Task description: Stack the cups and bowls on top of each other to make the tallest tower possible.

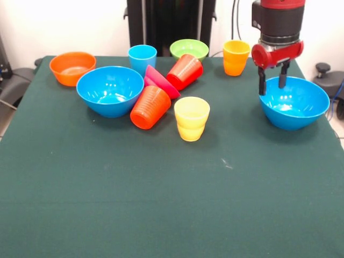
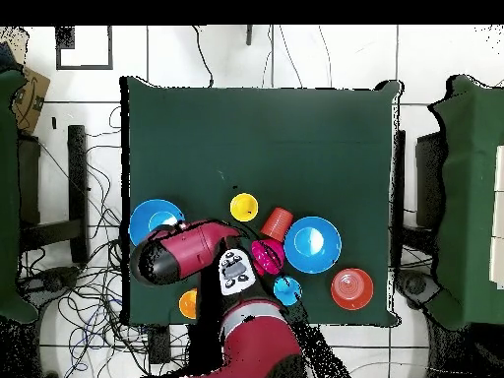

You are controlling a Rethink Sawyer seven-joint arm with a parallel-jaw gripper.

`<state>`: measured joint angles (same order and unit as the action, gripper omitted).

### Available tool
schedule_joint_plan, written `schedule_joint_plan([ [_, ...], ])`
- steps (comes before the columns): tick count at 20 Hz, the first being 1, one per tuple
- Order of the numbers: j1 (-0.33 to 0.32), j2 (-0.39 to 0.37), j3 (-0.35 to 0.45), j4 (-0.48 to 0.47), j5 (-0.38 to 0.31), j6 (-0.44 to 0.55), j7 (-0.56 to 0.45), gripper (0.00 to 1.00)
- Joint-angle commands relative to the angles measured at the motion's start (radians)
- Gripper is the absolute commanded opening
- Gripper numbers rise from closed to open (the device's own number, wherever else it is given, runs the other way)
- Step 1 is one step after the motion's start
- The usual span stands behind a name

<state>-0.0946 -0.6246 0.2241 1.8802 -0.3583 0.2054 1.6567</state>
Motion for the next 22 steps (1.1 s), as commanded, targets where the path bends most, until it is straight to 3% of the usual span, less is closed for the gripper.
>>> schedule_joint_plan([
  [1,0.013,0.063,-0.043,-0.080,-0.010,-0.031,0.132,1.00],
  [13,0.027,0.034,-0.060,-0.077,0.003,0.002,0.121,1.00],
  [19,0.056,0.141,-0.084,-0.126,0.013,-0.064,0.152,1.00],
  [22,0.070,0.160,-0.099,-0.138,0.019,-0.079,0.161,1.00],
])
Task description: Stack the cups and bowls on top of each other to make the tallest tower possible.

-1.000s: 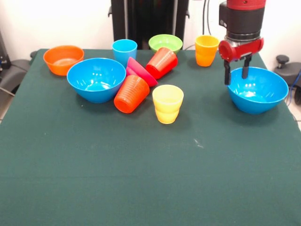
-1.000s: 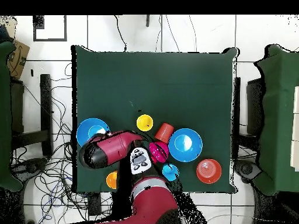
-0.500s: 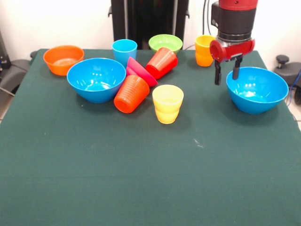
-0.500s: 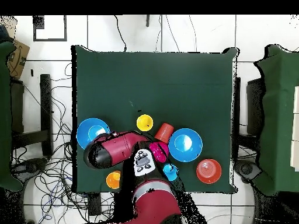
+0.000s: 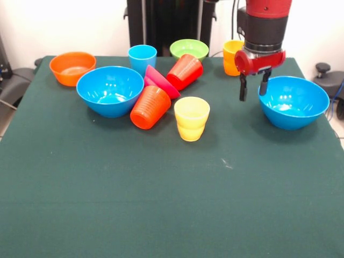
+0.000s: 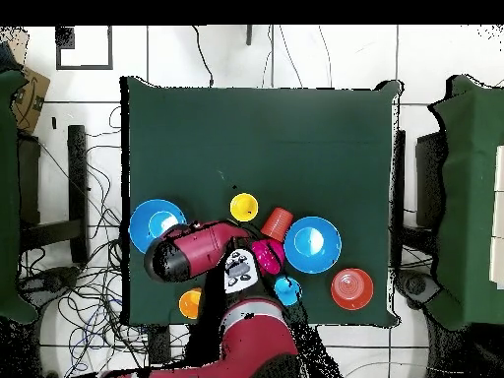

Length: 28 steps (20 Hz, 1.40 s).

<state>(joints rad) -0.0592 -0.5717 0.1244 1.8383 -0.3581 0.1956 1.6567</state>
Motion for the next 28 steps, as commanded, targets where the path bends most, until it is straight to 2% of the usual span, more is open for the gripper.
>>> schedule_joint_plan([
  [1,0.032,0.103,0.004,-0.091,0.020,-0.069,0.160,1.00],
  [10,0.033,0.125,0.001,-0.097,0.022,-0.099,0.158,1.00],
  [28,0.035,0.119,-0.006,-0.089,0.012,-0.101,0.136,1.00],
])
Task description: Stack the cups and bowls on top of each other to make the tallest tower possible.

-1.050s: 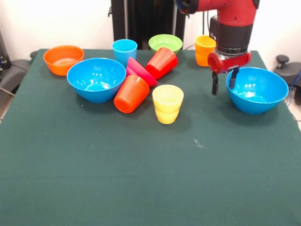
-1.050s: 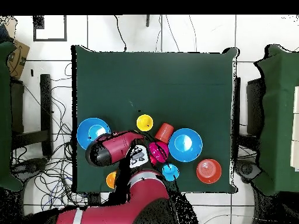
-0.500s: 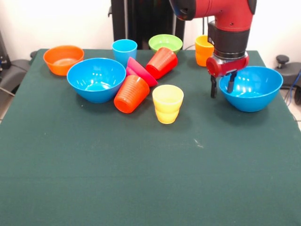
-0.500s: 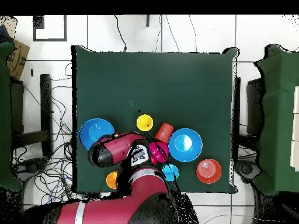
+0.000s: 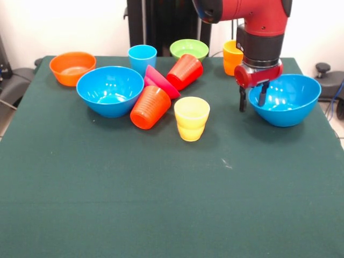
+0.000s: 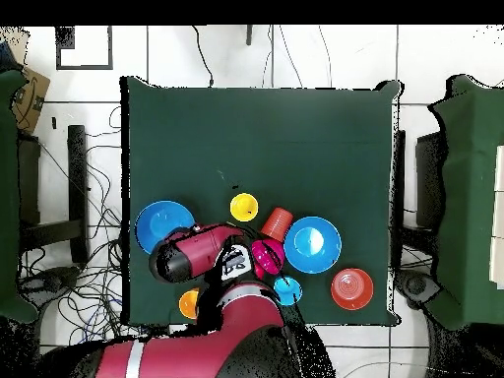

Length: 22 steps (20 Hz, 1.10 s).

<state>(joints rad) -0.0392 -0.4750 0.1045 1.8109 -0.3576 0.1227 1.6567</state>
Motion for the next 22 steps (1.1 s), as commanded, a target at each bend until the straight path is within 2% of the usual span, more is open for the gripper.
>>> schedule_joint_plan([
  [1,0.016,0.022,0.013,-0.062,0.012,-0.027,0.135,1.00],
  [5,0.021,0.020,0.009,-0.063,0.014,-0.022,0.136,1.00],
  [6,0.023,0.020,0.007,-0.062,0.014,-0.022,0.135,0.00],
  [20,0.039,0.019,-0.012,-0.071,-0.004,-0.014,0.116,0.00],
  [21,0.040,0.009,-0.018,-0.066,-0.009,-0.004,0.110,0.00],
  [22,0.017,-0.040,-0.004,-0.036,-0.016,0.037,0.085,0.00],
])
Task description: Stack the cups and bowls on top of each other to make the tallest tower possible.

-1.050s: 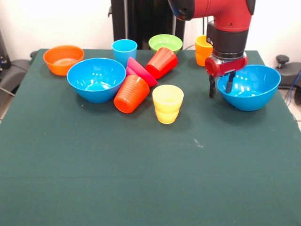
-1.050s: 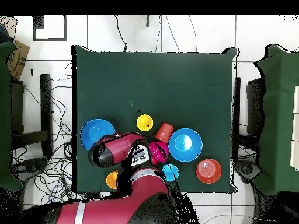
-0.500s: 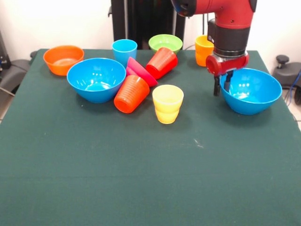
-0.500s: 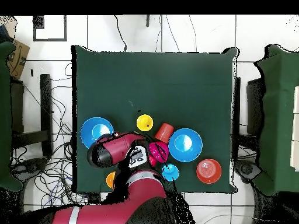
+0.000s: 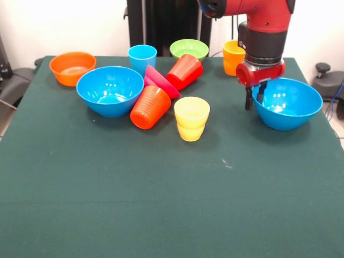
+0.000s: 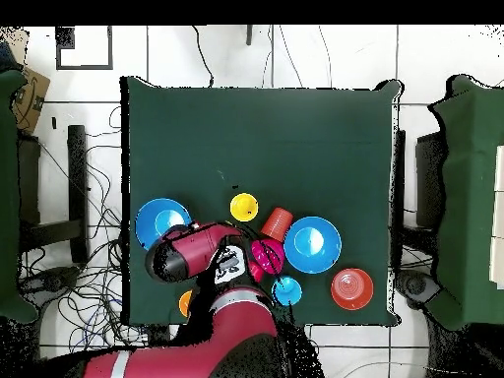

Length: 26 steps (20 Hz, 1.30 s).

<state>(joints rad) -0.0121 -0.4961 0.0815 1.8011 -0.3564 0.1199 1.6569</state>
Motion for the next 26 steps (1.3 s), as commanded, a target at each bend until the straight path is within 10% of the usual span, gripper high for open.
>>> schedule_joint_plan([
  [1,-0.030,-0.056,0.035,0.001,-0.021,0.065,0.066,0.00],
  [9,-0.246,-0.234,0.220,0.140,-0.036,0.201,-0.087,0.00],
  [26,-0.544,-0.230,0.421,0.135,-0.108,0.383,-0.213,0.00],
])
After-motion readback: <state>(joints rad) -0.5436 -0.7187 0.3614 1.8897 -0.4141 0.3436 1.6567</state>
